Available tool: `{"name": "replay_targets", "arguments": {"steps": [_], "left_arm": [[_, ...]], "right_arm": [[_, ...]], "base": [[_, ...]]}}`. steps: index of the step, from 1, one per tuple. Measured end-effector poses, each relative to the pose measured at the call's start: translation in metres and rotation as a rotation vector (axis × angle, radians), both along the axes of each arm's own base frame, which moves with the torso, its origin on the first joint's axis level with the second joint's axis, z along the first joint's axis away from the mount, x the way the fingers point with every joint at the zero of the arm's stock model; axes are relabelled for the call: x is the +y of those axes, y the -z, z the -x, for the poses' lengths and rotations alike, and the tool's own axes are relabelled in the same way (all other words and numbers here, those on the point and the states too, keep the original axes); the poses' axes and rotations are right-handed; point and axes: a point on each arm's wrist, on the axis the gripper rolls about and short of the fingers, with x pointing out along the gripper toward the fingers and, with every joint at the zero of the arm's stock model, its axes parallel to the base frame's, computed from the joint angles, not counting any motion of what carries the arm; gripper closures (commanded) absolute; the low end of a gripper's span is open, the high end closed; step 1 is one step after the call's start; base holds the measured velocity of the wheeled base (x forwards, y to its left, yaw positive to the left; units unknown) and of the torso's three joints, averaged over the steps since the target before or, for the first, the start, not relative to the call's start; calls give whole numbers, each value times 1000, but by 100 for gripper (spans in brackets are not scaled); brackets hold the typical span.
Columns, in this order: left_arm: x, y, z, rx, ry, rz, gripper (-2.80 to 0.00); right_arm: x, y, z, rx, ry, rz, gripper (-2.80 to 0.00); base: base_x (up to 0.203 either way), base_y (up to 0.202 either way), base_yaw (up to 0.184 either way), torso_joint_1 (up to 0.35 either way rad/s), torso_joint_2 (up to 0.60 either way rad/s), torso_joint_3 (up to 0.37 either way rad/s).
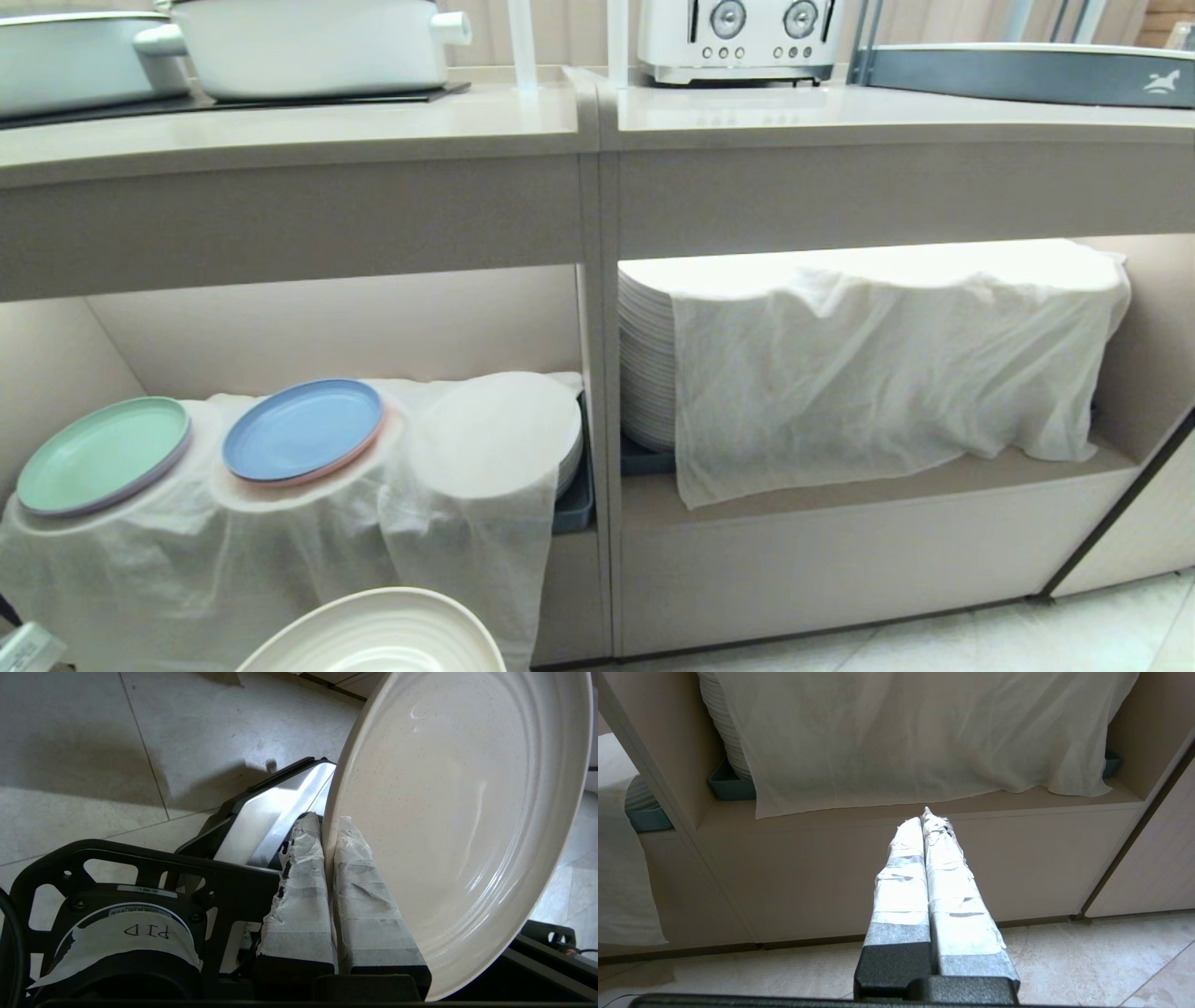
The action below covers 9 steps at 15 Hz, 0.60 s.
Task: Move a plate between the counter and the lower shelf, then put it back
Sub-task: Put the plate
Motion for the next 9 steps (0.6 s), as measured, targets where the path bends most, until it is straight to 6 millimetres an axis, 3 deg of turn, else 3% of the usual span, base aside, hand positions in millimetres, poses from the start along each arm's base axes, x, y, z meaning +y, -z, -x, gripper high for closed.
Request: {"name": "replay_targets", "arguments": {"steps": [6, 9], "left_arm": [[0, 1, 0, 0, 0, -4, 0], [0, 1, 0, 3, 0, -4, 0]], "right_arm": [[0, 0, 0, 0, 0, 0, 0], [0, 0, 0, -1, 0, 1, 0]], "base": [[0, 0, 0, 1, -7, -3], [0, 0, 0, 59, -253, -230]]}}
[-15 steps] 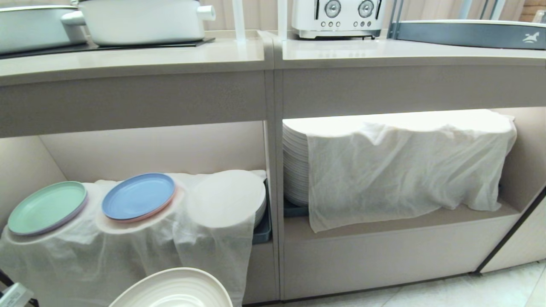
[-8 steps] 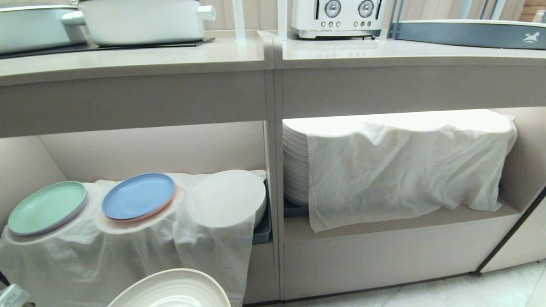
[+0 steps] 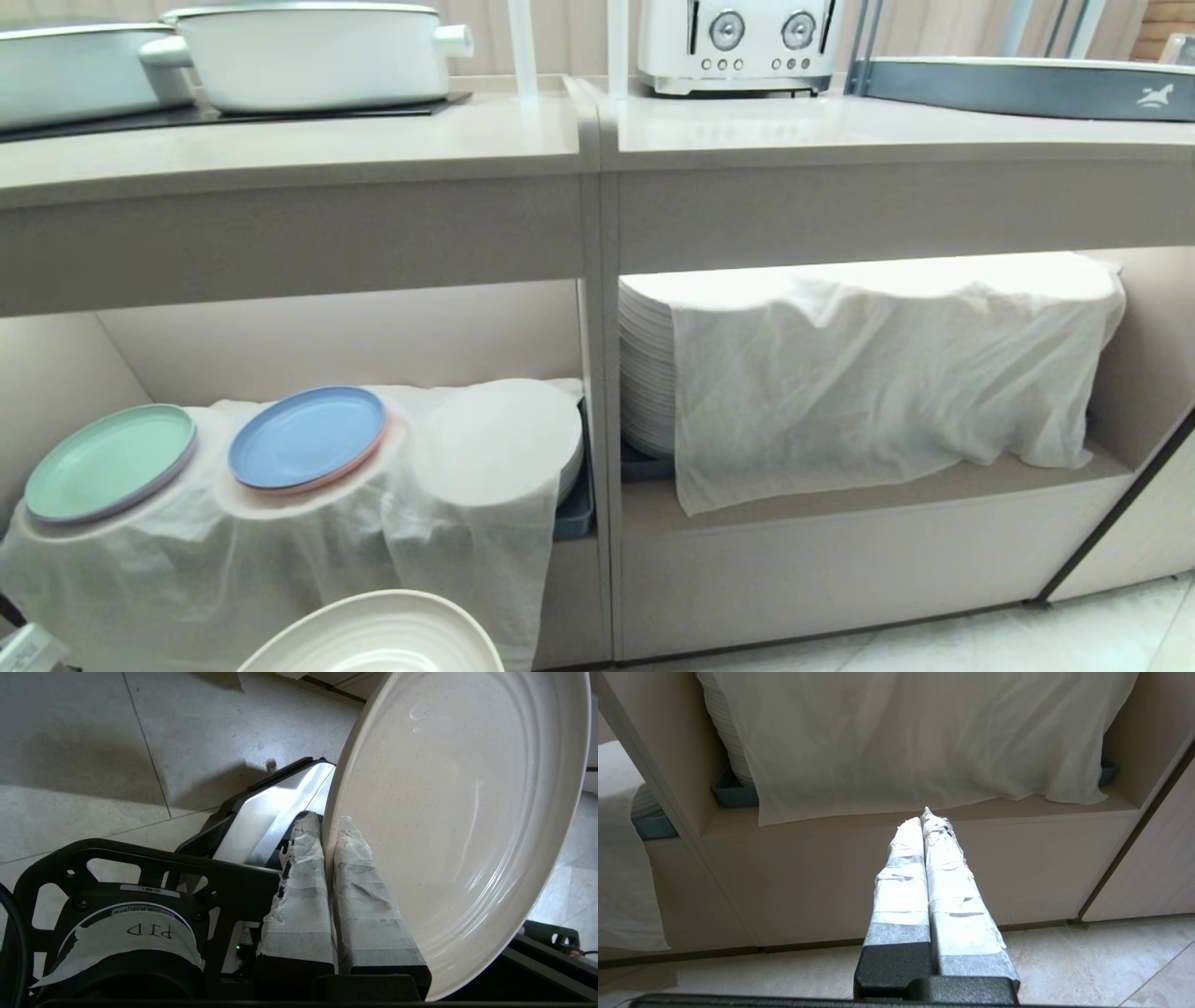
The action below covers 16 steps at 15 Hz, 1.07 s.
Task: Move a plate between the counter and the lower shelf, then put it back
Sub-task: Put the plate
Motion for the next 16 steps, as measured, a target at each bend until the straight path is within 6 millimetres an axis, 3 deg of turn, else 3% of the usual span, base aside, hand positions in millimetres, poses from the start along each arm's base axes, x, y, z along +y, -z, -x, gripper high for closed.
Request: {"name": "replay_targets", "arguments": {"steps": [16], "left_arm": [[0, -1, 0, 0, 0, 11, 0]], "right_arm": [[0, 0, 0, 0, 0, 2, 0]], "base": [[0, 0, 0, 185, -475, -286]]}}
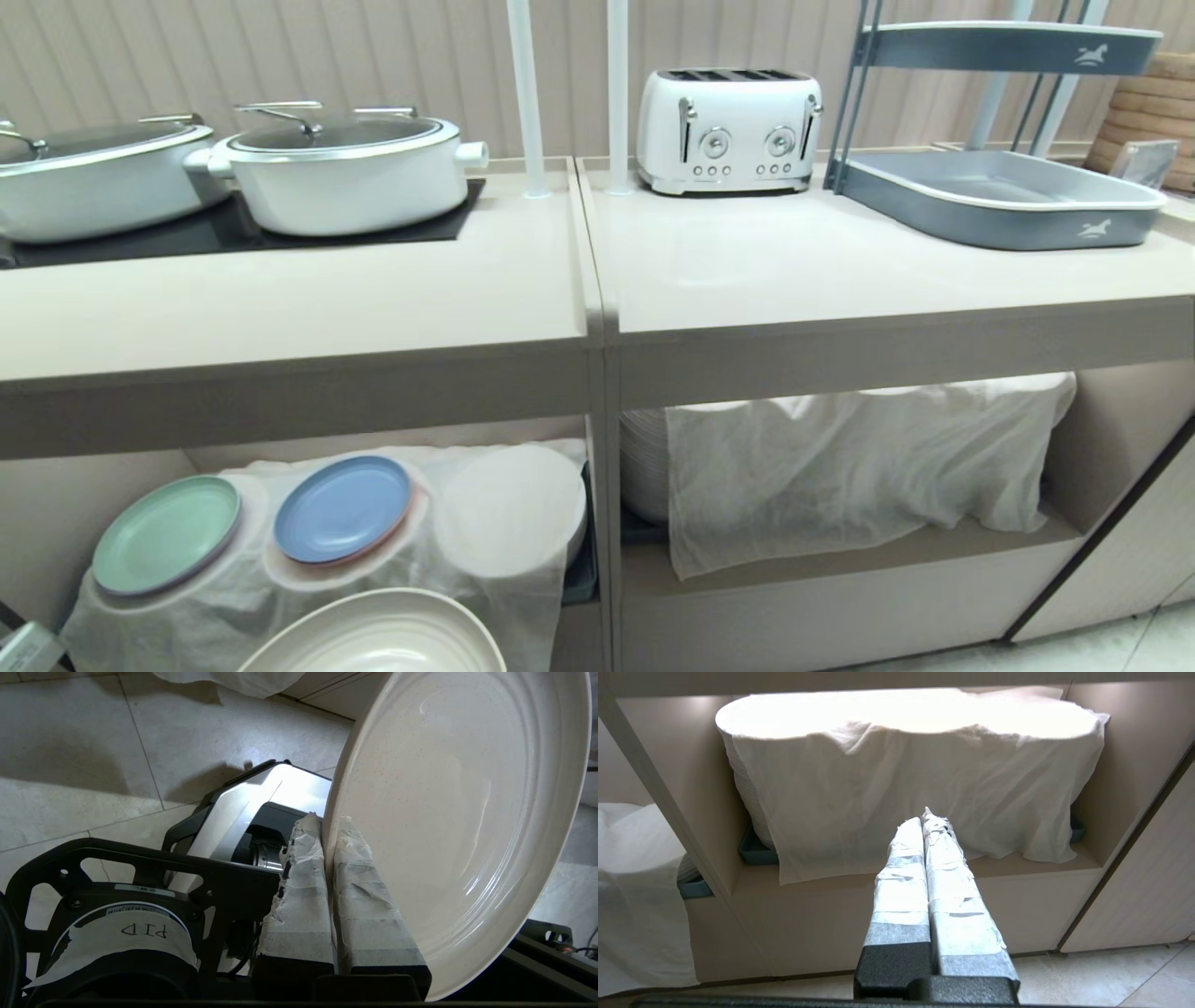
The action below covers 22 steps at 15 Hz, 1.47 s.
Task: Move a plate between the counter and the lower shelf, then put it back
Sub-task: Put the plate
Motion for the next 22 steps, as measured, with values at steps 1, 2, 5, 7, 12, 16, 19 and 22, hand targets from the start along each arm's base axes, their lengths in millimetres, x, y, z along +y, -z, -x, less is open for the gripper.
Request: {"name": "replay_targets", "arguments": {"steps": [1, 2, 5, 7, 12, 16, 19, 22], "left_arm": [[0, 0, 0, -1, 0, 0, 0], [0, 0, 0, 1, 0, 0, 0], [0, 1, 0, 1, 1, -1, 0], [0, 1, 0, 3, 4, 2, 0], [0, 1, 1, 5, 7, 3, 0], [0, 1, 0, 5, 6, 4, 0], [-1, 1, 0, 6, 3, 6, 0], [-1, 1, -1, 7, 4, 7, 0]], "right_arm": [[0, 0, 0, 0, 0, 0, 0], [0, 0, 0, 0, 0, 0, 0], [0, 0, 0, 0, 0, 0, 0], [0, 0, 0, 1, 0, 0, 0], [0, 0, 0, 1, 0, 0, 0], [0, 0, 0, 0, 0, 0, 0], [0, 0, 0, 0, 0, -1, 0], [0, 0, 0, 0, 0, -1, 0]], "base": [[0, 0, 0, 217, -510, -281], [0, 0, 0, 234, -503, -288], [0, 0, 0, 236, -515, -288], [0, 0, 0, 250, -544, -294], [0, 0, 0, 267, -568, -303], [0, 0, 0, 272, -571, -299], [0, 0, 0, 190, -386, -204], [0, 0, 0, 173, -343, -177]]}}
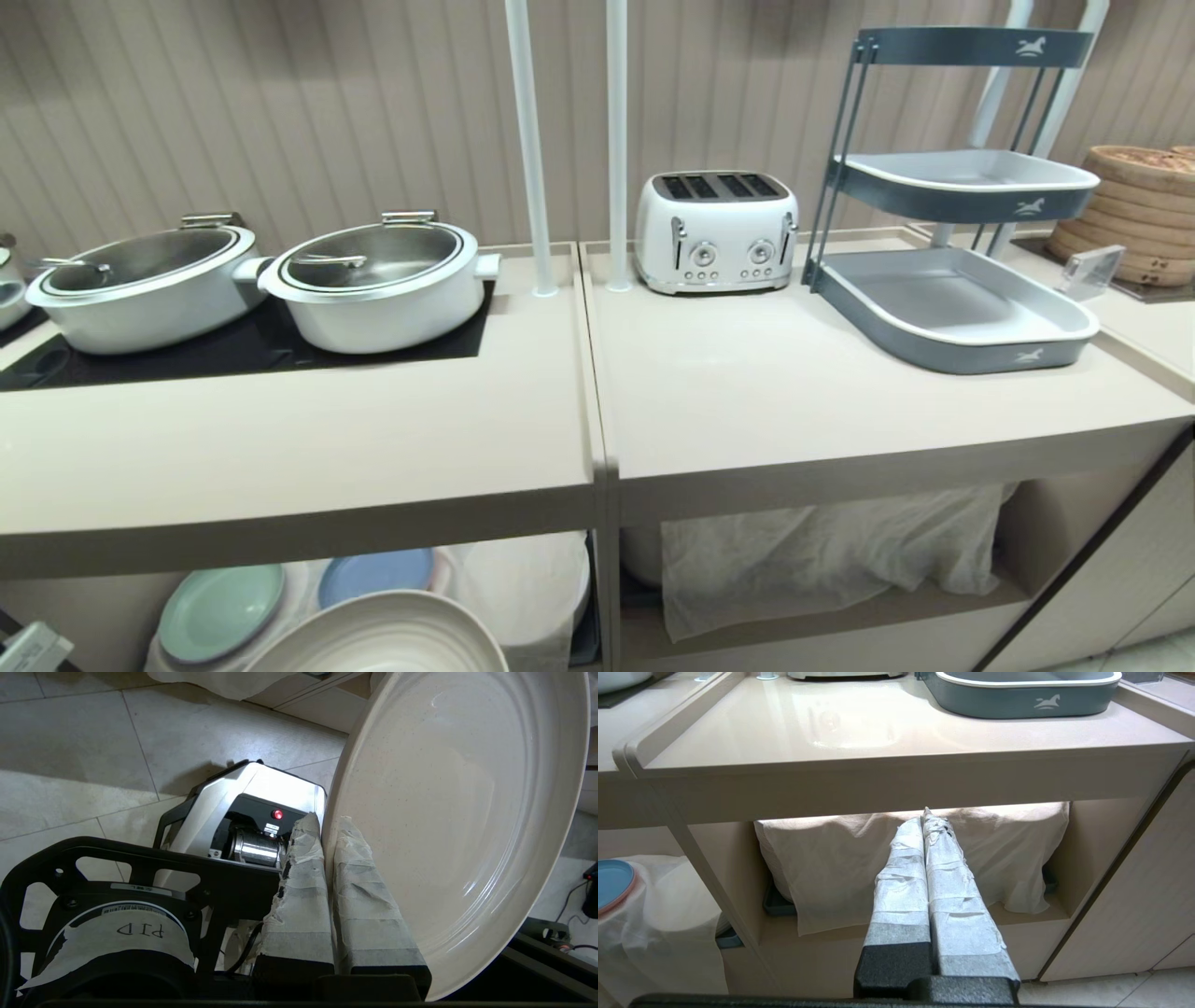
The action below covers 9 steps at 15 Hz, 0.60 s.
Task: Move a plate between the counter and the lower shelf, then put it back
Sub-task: Put the plate
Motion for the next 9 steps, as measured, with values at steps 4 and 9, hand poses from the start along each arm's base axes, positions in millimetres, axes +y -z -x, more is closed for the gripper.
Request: {"name": "replay_targets", "arguments": {"steps": [4, 9], "left_arm": [[-1, -1, -1, 1, 11, 1, 0], [-1, -1, -1, 2, 14, 1, 0]], "right_arm": [[0, 0, 0, 1, 0, 0, 0], [0, 0, 0, 0, 0, 0, 0]], "base": [[0, 0, 0, 165, -336, -169], [0, 0, 0, 158, -318, -158]]}}
